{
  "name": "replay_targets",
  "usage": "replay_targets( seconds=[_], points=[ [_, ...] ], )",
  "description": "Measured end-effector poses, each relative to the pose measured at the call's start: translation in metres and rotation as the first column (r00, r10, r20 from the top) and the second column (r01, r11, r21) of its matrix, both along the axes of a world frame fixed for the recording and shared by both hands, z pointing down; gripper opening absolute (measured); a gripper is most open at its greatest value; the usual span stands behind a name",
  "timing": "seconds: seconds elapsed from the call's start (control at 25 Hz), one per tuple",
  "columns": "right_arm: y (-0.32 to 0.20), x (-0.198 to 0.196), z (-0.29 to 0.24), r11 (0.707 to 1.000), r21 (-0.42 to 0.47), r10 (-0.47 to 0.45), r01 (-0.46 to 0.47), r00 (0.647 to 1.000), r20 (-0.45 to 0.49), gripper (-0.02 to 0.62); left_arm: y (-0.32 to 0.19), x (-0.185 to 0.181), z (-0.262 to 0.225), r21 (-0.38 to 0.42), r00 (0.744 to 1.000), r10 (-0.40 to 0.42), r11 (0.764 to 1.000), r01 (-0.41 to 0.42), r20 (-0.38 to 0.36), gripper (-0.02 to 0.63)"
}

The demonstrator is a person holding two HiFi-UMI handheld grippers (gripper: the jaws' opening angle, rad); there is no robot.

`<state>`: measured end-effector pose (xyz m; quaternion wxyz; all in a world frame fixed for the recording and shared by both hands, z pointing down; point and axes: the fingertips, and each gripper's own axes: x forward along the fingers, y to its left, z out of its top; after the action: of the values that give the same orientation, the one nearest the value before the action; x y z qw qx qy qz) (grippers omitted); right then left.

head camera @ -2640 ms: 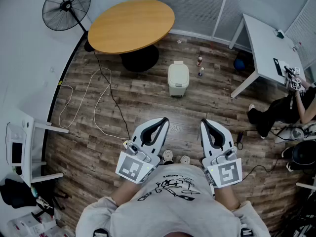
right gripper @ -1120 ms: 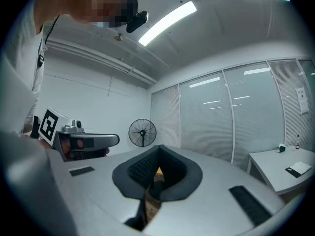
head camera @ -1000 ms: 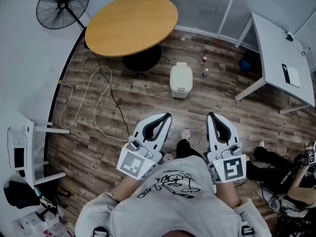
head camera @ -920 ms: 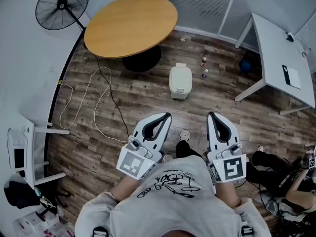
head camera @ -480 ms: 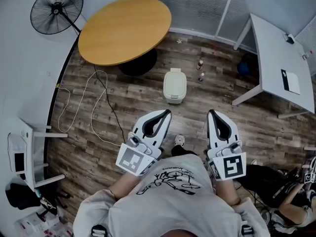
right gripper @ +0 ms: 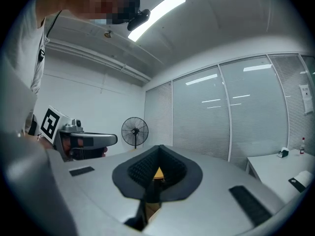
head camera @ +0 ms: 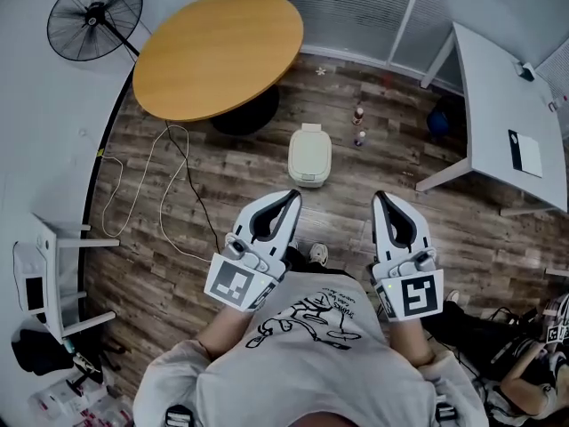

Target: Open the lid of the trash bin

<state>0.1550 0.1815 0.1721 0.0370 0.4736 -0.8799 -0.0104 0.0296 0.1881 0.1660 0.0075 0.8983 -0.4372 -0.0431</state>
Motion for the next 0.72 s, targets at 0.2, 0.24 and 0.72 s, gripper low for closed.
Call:
replay_targets(
  seconds=[0.2, 0.24, 0.72],
  points=[
    [-0.018, -0.005, 0.003, 1.000, -0.003, -0.007, 0.007, 1.000, 0.004, 0.008, -0.021, -0.007, 0.007, -0.014, 1.000, -0.010, 1.000, 0.011, 0.010, 0.020],
    [-0.023, -0.006, 0.003, 1.000, -0.002, -0.007, 0.007, 1.000, 0.002, 0.008, -0.026, -0.009, 0.008, -0.015, 1.000, -0.011, 1.000, 0.011, 0.011, 0.020],
    [-0.111, -0.035, 0.004, 1.000, -0.006, -0.004, 0.004, 1.000, -0.024, 0.008, -0.115, -0.035, 0.003, 0.002, 1.000, 0.006, 1.000, -0.007, 0.020, 0.020]
  ],
)
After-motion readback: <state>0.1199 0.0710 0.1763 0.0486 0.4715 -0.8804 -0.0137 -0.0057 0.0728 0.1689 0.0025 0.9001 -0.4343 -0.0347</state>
